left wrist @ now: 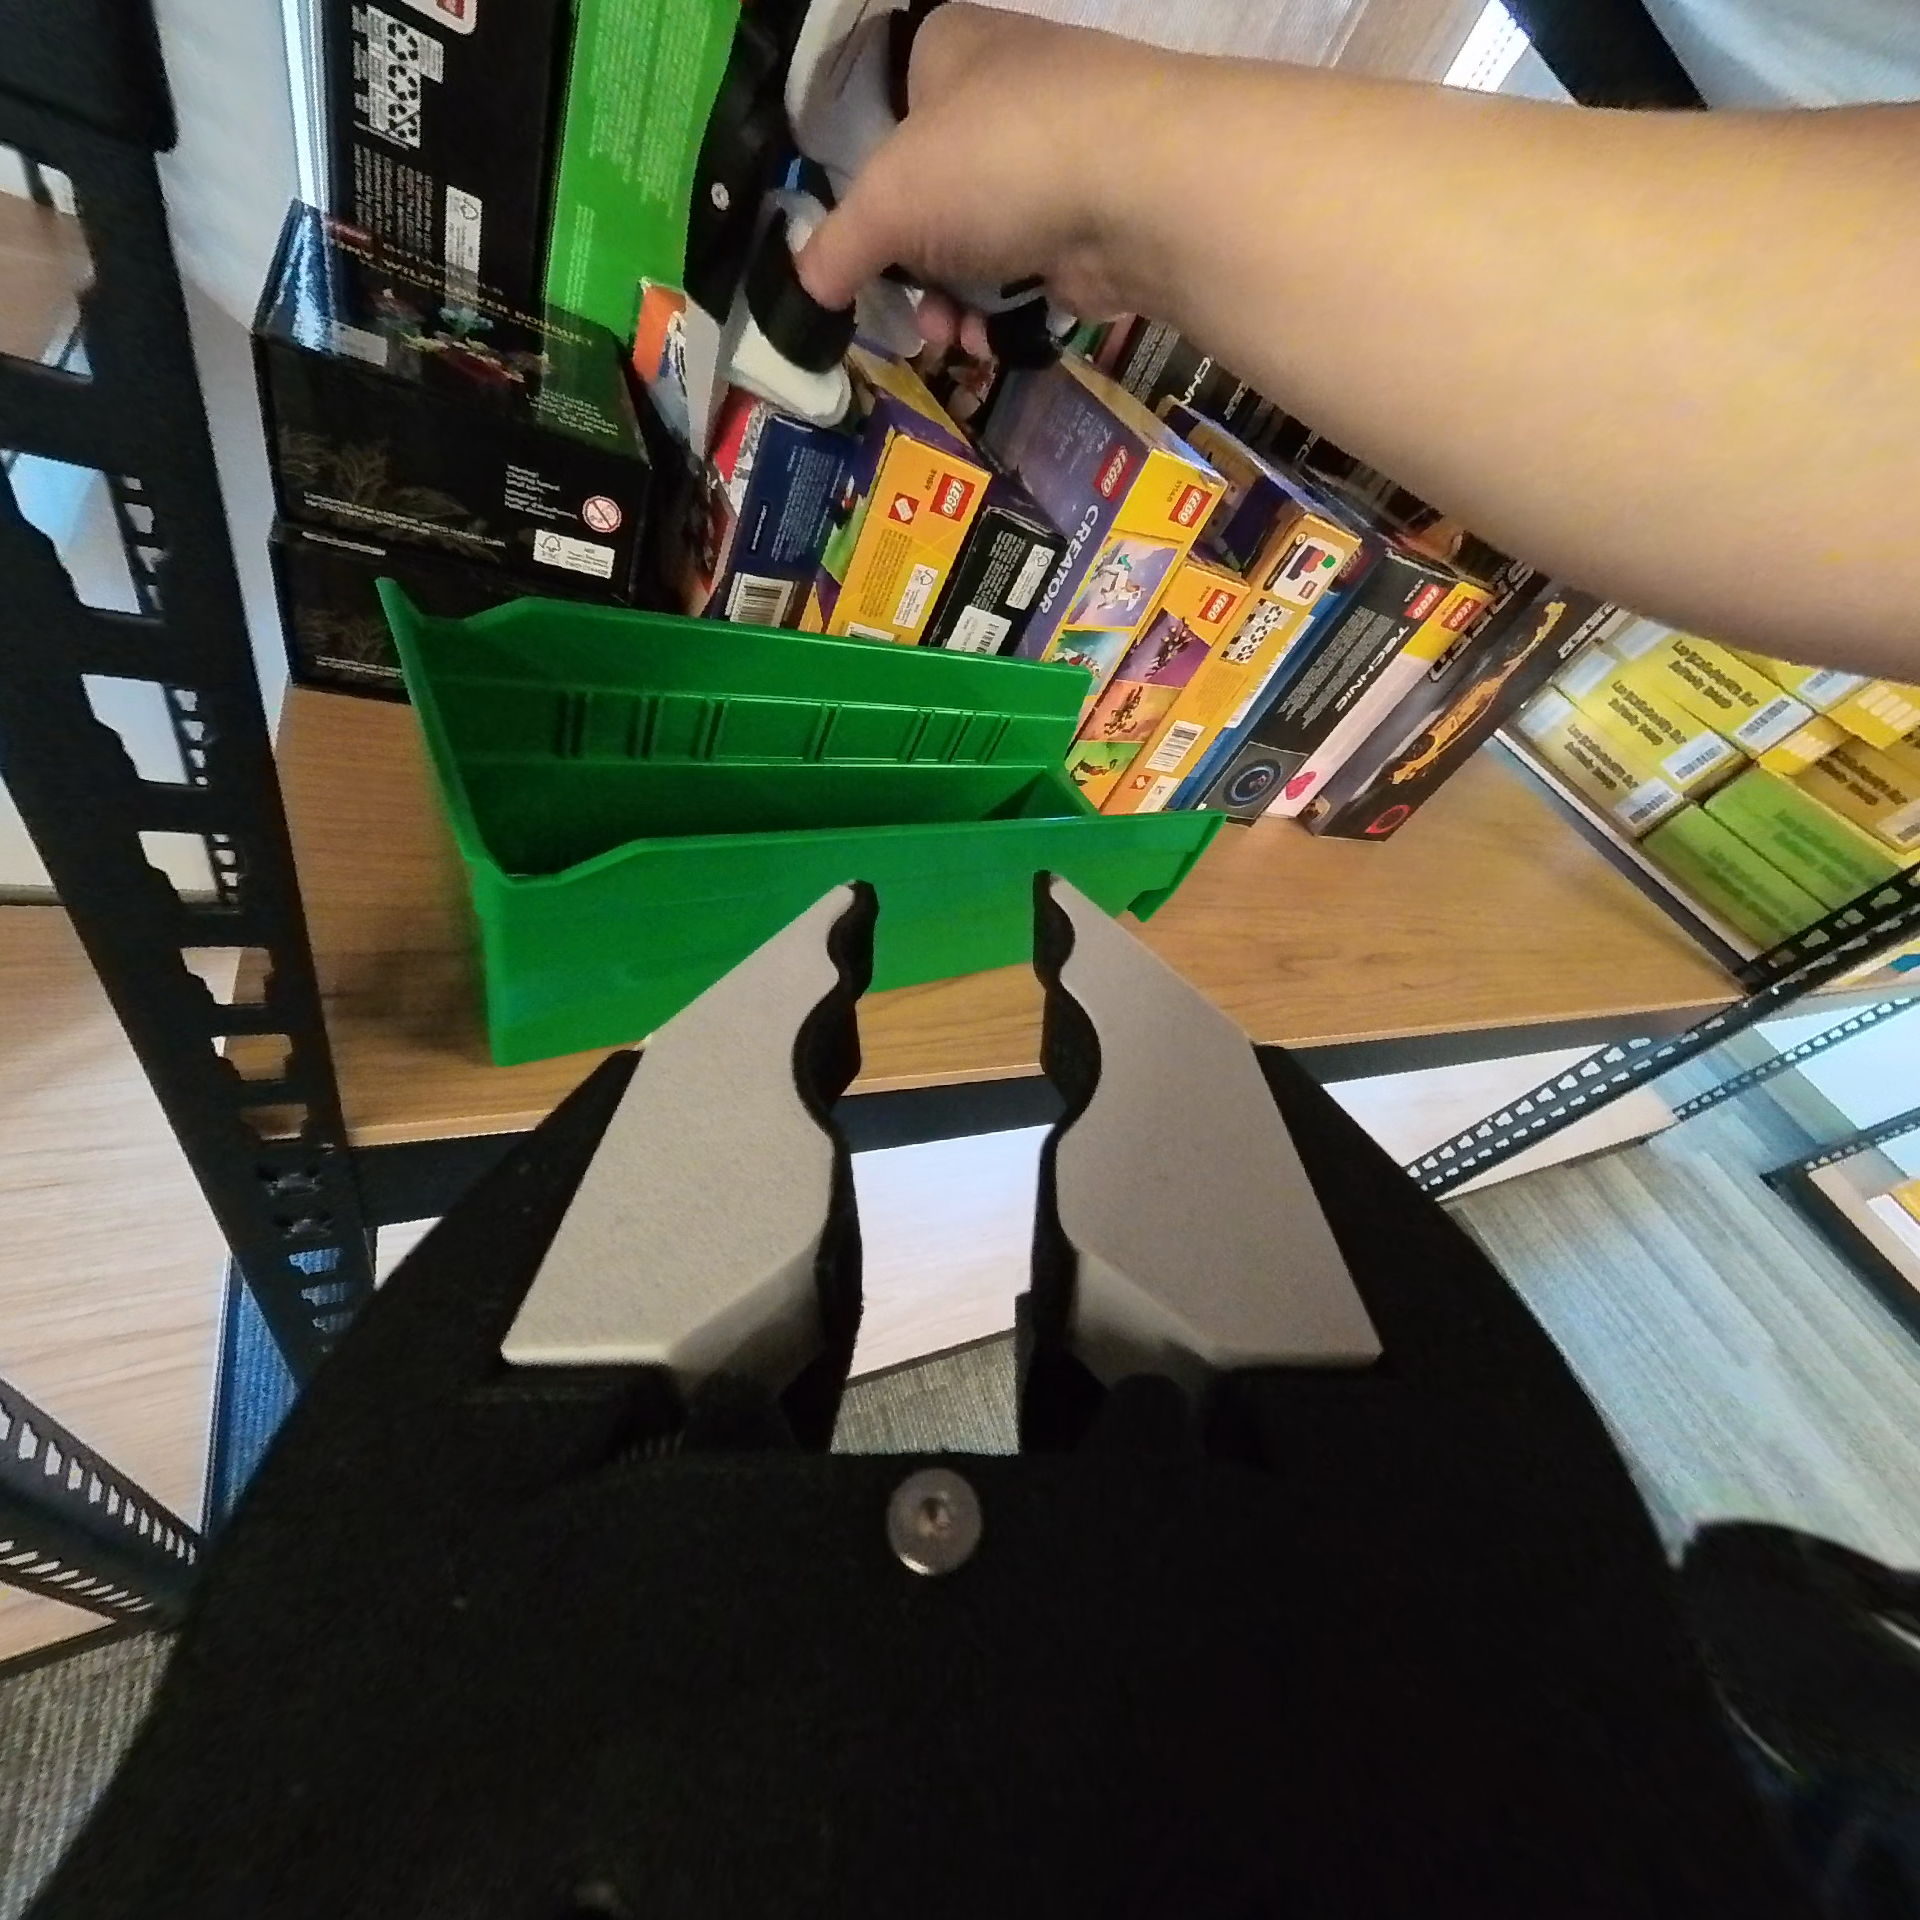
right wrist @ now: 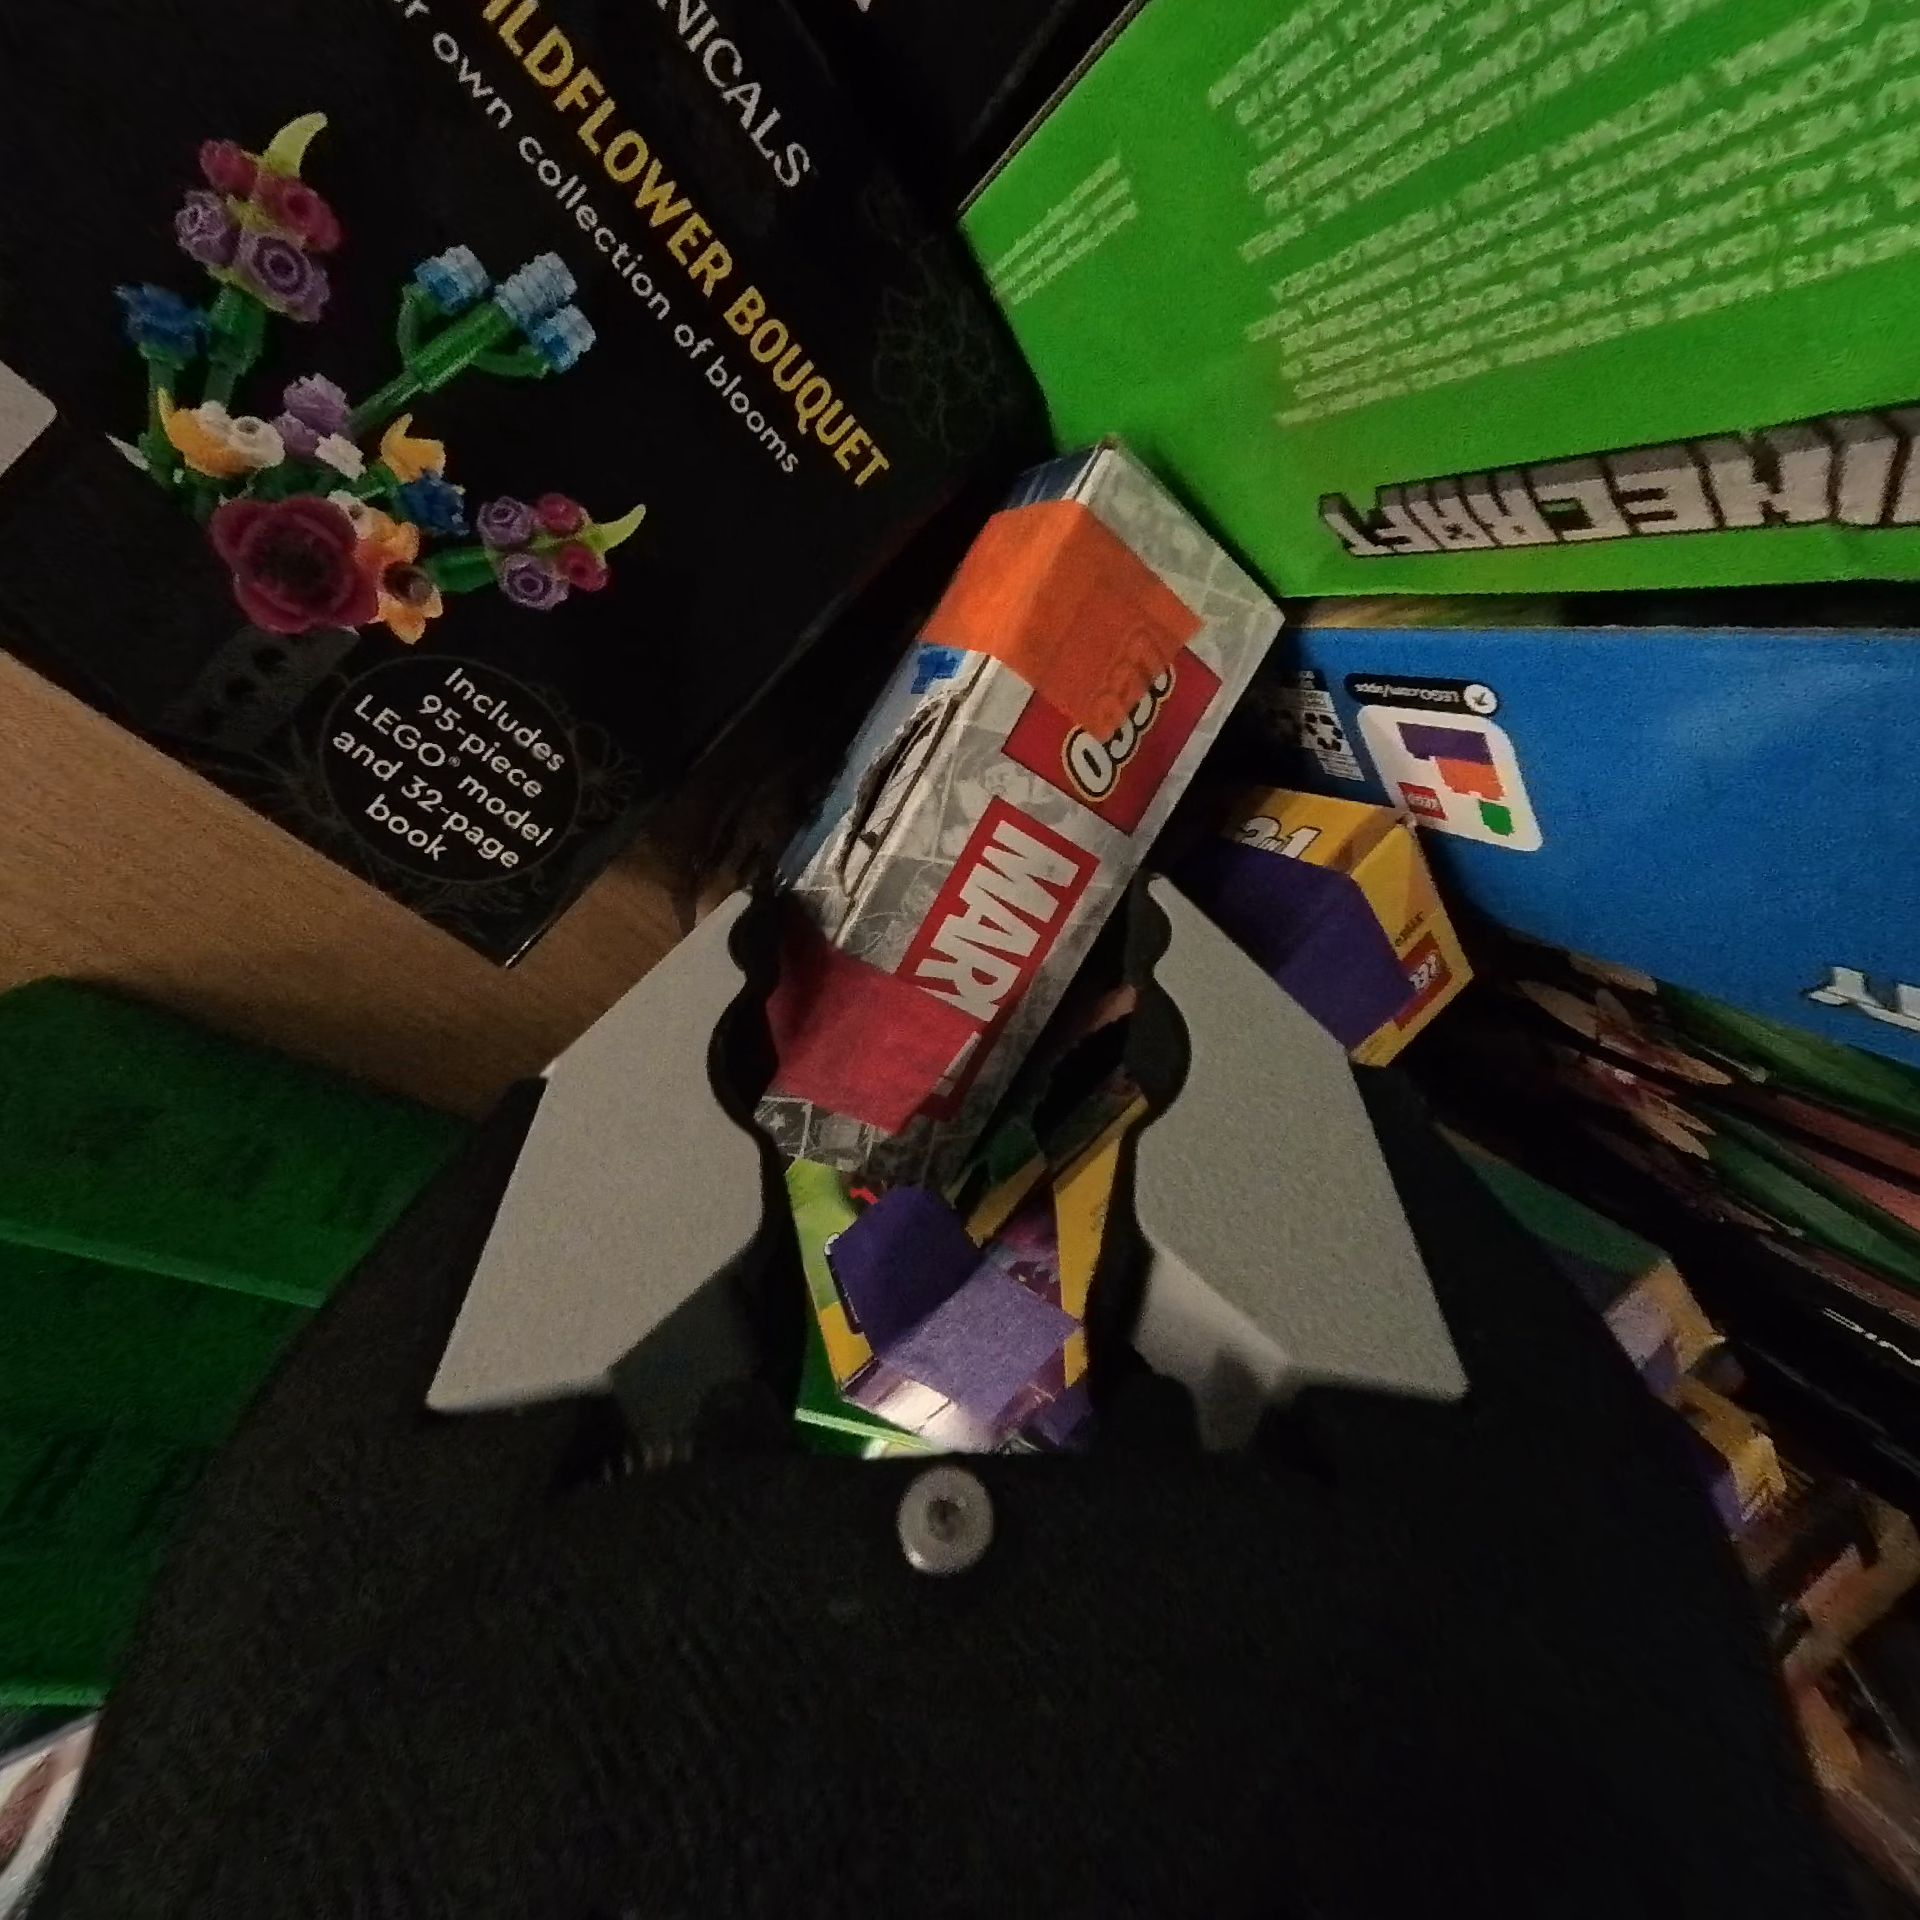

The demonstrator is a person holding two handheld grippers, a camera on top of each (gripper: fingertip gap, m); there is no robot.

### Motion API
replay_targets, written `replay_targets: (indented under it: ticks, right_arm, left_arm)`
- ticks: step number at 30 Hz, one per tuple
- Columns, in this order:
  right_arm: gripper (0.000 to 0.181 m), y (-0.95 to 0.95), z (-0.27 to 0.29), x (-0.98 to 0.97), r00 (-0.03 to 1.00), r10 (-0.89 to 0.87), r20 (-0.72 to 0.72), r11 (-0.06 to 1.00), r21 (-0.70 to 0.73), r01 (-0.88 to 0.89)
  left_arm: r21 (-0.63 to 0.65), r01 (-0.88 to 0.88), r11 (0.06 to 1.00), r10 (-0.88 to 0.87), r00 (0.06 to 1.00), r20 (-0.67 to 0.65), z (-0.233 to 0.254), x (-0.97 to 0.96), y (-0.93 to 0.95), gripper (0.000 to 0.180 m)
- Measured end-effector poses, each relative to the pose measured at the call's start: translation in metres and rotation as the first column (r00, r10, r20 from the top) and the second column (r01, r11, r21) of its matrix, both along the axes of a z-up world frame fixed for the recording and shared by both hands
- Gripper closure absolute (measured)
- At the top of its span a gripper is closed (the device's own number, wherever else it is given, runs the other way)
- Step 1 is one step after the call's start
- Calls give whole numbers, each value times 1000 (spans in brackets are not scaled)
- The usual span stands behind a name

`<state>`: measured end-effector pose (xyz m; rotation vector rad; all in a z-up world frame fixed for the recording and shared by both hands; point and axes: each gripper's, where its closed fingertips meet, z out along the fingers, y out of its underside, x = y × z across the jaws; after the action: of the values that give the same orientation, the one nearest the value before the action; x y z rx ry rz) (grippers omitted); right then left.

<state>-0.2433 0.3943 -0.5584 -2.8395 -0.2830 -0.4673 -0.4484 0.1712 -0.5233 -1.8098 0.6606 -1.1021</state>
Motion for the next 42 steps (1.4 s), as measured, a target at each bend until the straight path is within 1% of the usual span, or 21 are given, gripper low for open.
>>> replay_targets:
  ticks: [10,14,17,20,28,34,39,42]
  right_arm:
    - [108,-8,-2,-4,998,55,26,997,-49,-54]
    - [101,-16,-7,-5,995,91,34,991,-103,-87]
    - [102,-16,-6,-5,993,110,32,989,-98,-106]
    - [104,-16,-6,-6,996,84,5,993,-89,-83]
    - [104,-16,-6,-5,997,80,0,993,-91,-80]
    - [109,-13,-4,-5,999,32,-21,997,-68,-34]
    - [110,-10,-4,-2,1000,13,-10,995,-94,-14]
    - [110,-6,-3,-1,1000,1,-12,997,-74,-2]
  left_arm:
    - [-2,10,1000,-10,1000,3,1,2,-2,151]
    - [0,13,1000,-13,1000,3,1,2,-2,151]
    - [-2,12,1000,-12,1000,6,1,1,-2,151]
    - [-4,12,1000,-12,1000,5,0,1,-3,151]
    - [-5,16,1000,-16,1000,8,1,3,-5,152]
    - [-5,21,1000,-20,1000,7,1,3,-6,153]
    - [-4,23,1000,-23,1000,6,2,3,-8,153]
    - [-5,23,1000,-23,1000,8,2,4,-9,154]
